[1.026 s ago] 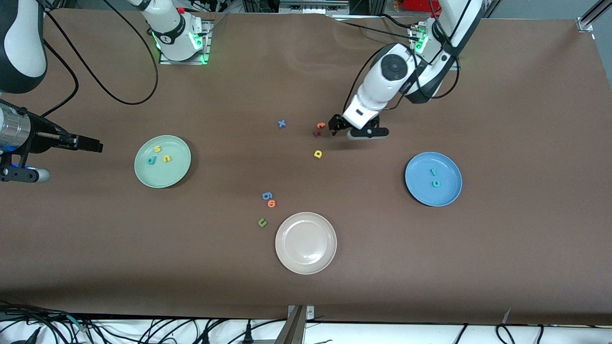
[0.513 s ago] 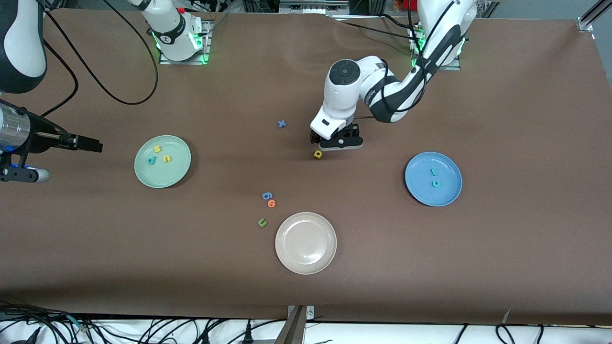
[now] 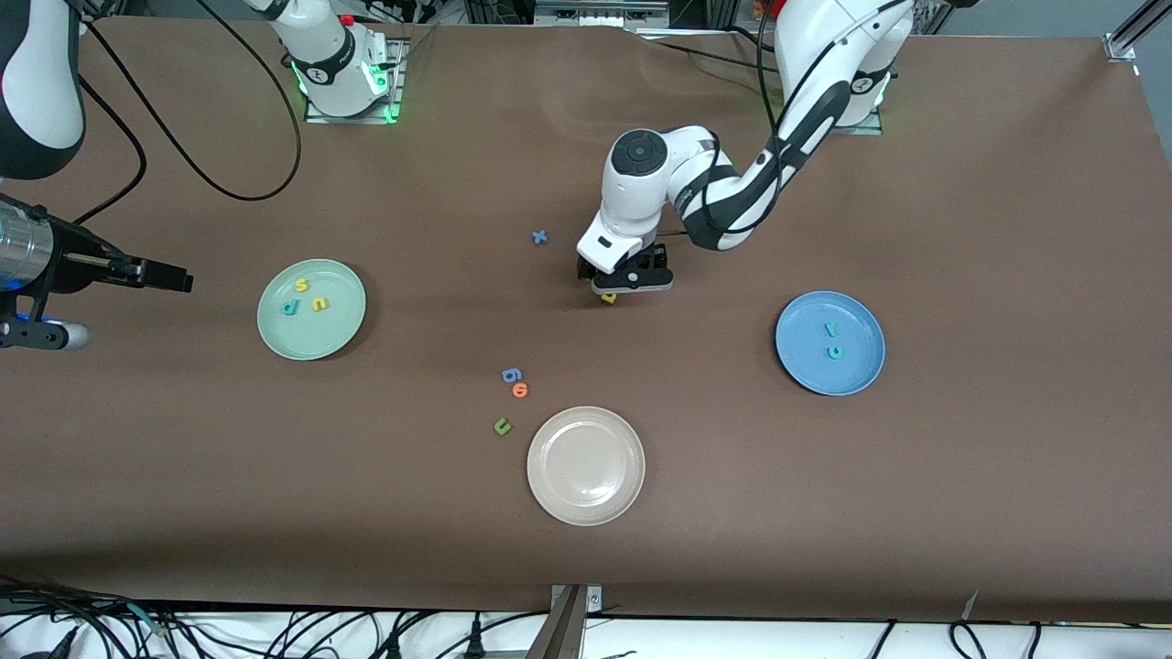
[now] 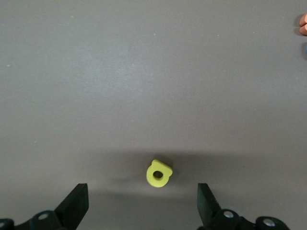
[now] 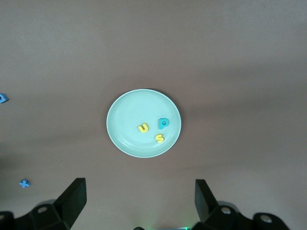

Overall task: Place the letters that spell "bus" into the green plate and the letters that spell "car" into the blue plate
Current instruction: 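Lower the left gripper and grasp the yellow letter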

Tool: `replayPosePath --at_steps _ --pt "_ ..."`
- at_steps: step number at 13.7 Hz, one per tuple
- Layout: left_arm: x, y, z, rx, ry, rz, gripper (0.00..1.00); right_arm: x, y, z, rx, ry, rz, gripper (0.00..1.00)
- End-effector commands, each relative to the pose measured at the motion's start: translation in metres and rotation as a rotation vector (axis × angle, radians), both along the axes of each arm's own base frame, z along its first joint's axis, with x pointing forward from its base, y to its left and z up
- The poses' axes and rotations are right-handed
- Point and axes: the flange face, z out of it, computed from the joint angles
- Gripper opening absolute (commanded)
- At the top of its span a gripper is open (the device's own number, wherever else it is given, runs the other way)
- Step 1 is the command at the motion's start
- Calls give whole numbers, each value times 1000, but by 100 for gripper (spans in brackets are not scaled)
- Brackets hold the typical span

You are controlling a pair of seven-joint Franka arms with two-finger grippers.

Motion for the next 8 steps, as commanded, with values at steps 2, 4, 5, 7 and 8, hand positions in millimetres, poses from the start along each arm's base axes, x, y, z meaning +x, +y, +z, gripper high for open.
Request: replayPosePath --at_steps 2,4,5,7,8 --pt "19 -9 -17 -2 -18 7 99 -2 -4 9 -10 -13 11 100" --pt "21 -5 -24 0 -8 15 96 -2 -4 8 -10 -13 13 100" --pt "20 -6 -28 -3 -5 7 96 -2 -4 8 -10 -13 11 100" --pt "19 -8 -33 -22 -4 6 96 -2 -4 8 -8 -13 12 100" --pt "16 -10 -36 -20 0 2 94 -2 -4 9 -8 -14 12 100"
